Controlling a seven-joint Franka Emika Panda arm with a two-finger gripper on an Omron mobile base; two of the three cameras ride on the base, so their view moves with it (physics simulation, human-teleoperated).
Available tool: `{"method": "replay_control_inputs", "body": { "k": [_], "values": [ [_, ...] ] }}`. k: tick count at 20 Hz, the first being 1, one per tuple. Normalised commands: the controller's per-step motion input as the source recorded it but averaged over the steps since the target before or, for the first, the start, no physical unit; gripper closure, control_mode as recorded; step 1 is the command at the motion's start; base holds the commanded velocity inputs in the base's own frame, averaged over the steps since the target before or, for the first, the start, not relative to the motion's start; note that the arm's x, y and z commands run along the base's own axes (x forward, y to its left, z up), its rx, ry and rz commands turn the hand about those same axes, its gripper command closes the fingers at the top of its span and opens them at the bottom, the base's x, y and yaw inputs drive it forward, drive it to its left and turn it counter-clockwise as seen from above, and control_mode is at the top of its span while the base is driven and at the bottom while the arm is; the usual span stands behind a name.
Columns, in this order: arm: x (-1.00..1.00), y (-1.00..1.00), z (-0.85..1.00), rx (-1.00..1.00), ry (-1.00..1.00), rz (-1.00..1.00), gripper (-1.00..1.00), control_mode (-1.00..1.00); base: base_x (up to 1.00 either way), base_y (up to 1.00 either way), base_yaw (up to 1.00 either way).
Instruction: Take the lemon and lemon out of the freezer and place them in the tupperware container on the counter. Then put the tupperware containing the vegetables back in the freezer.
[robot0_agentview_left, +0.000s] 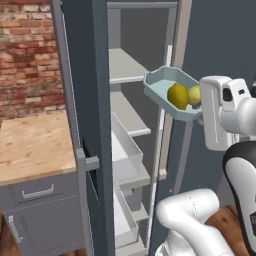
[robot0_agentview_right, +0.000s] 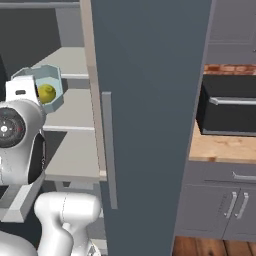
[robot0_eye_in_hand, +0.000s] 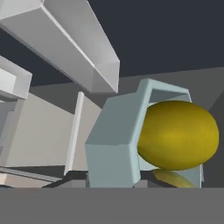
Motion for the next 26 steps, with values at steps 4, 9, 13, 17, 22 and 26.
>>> {"method": "replay_control_inputs", "body": {
  "k": [4, 9, 13, 17, 22, 26],
  "values": [
    [0.0, 0.0, 0.0, 0.0, 0.0, 0.0, 1.0, 1.0, 0.08, 0.2, 0.0],
    [0.0, 0.0, 0.0, 0.0, 0.0, 0.0, 1.0, 1.0, 0.29, 0.08, 0.0],
    [0.0, 0.0, 0.0, 0.0, 0.0, 0.0, 1.0, 1.0, 0.26, 0.2, 0.0],
    [0.0, 0.0, 0.0, 0.0, 0.0, 0.0, 1.0, 1.0, 0.05, 0.14, 0.0],
    [0.0, 0.0, 0.0, 0.0, 0.0, 0.0, 1.0, 1.0, 0.02, 0.18, 0.0],
    [0.0, 0.0, 0.0, 0.0, 0.0, 0.0, 1.0, 1.0, 0.08, 0.02, 0.0]
  ]
}}
